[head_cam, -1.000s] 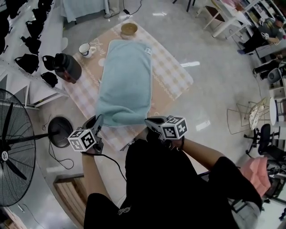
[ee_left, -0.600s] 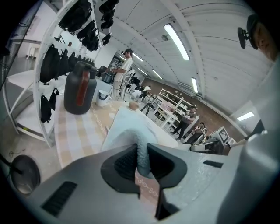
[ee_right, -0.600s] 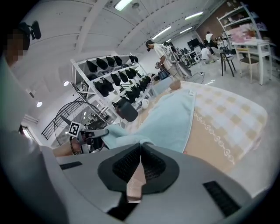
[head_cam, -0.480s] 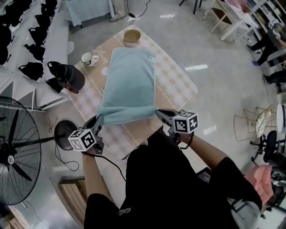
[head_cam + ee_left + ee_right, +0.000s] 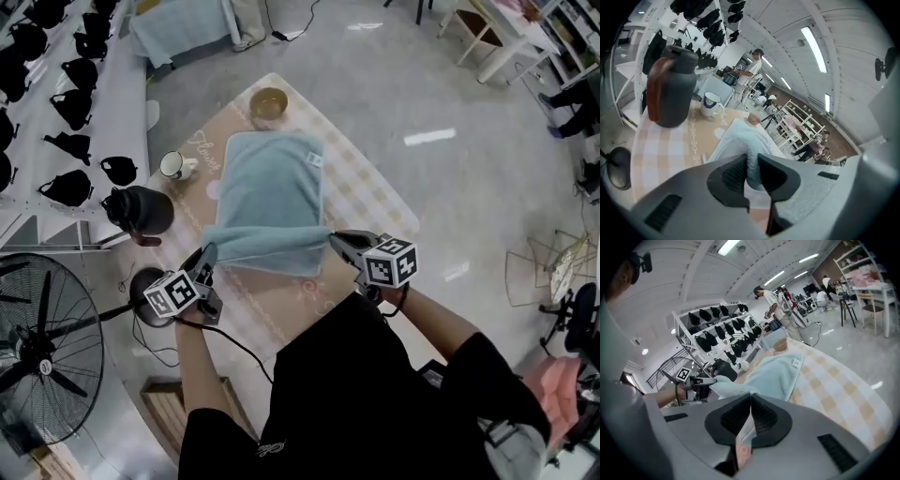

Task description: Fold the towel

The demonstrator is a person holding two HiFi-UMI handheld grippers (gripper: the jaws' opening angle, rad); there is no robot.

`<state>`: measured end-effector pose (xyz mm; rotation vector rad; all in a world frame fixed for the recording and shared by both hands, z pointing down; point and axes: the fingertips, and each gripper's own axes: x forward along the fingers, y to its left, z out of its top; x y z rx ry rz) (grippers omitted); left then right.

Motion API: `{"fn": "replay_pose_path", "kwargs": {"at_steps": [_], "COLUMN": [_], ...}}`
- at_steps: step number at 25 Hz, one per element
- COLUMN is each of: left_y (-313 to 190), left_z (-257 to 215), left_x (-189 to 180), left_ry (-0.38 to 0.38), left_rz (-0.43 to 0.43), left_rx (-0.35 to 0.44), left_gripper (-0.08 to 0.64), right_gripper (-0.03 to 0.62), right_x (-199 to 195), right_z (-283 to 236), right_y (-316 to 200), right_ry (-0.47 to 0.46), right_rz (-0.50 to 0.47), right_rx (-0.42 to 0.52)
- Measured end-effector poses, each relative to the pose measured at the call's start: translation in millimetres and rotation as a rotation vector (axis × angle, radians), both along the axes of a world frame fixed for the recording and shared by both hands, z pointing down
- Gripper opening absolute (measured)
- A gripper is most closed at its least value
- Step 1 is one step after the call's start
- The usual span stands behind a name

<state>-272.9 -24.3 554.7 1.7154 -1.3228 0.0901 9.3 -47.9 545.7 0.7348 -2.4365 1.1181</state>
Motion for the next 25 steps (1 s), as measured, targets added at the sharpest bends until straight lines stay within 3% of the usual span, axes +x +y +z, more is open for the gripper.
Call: {"fn": "replay_pose_path", "kwargs": {"at_steps": [5,17,25], "left_y": [-55,-161,-214], "left_z": [18,45,54], "left_x": [2,5,5], "left_ry": [-0.131,-0.166,-0.217], "left_rz": [-0.015,-0.043,-0.065], "left_rx": [-0.044,-0.096,-0.09], "left_gripper": [0.051,0.051,0.052], "right_gripper": [0.011,0.011,0.011], "right_x": [2,8,9], "right_z": [9,30,43], "right_y": [-48,-138,-194], "right_ry": [0.04,0.032,0.032], "right_rz": [-0.041,-0.032,-0.024], "right_rx": [0.045,0.012,0.003]}}
